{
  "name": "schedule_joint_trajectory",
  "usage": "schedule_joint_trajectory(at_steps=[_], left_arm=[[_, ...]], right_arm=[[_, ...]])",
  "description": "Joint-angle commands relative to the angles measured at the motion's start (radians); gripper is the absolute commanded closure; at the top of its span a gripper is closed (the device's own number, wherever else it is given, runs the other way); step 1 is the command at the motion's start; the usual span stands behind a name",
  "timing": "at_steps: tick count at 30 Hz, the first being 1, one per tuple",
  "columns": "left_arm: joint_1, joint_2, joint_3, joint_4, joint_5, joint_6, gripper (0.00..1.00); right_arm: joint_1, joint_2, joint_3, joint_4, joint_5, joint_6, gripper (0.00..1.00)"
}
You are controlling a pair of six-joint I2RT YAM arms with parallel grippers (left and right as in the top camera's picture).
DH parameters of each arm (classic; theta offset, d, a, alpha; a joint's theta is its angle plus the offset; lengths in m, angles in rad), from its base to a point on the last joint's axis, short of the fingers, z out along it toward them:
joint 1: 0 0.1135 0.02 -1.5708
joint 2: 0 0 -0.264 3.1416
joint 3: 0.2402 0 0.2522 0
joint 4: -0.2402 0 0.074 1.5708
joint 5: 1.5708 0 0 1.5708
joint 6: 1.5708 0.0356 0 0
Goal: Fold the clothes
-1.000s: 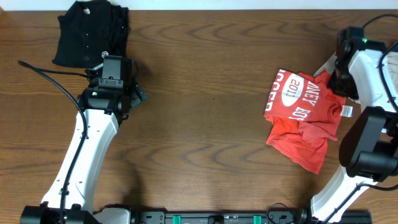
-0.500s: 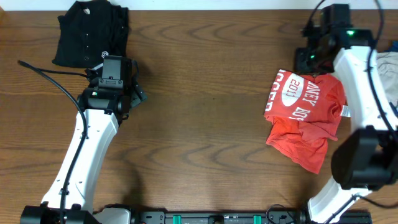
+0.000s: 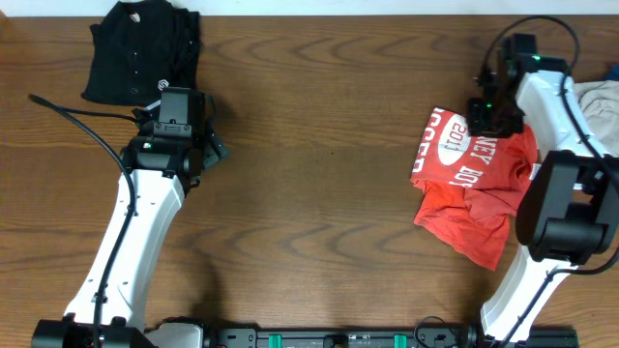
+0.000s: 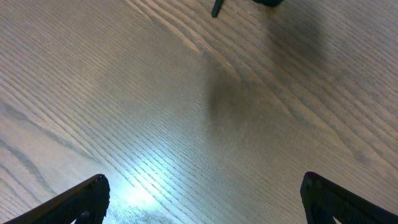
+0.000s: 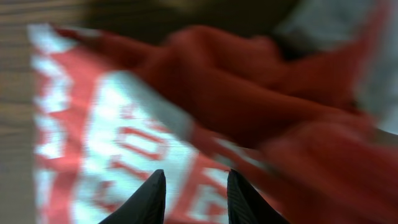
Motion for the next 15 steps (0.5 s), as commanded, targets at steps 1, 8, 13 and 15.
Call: schedule_joint_trajectory(at_steps=[1, 8, 13, 15], left_arm=[[0.003, 0.006, -0.015, -0.003, -0.001, 0.013, 0.02], [0.003, 0.006, -0.015, -0.003, -0.001, 0.014, 0.02], [0.003, 0.006, -0.015, -0.003, -0.001, 0.014, 0.02], [0.003, 0.006, -0.015, -0.003, -0.001, 0.014, 0.02]], right_arm=[[-0.034, 0.013, 0.001, 0.002, 0.085, 0.004, 0.68], [-0.070, 0.014, 0.001, 0.007, 0.114, 0.005, 0.67], [-0.092, 0.020, 0.001, 0.008, 0.223, 0.011, 0.67], [-0.095, 0.020, 0.001, 0.005, 0.308, 0.055, 0.67]])
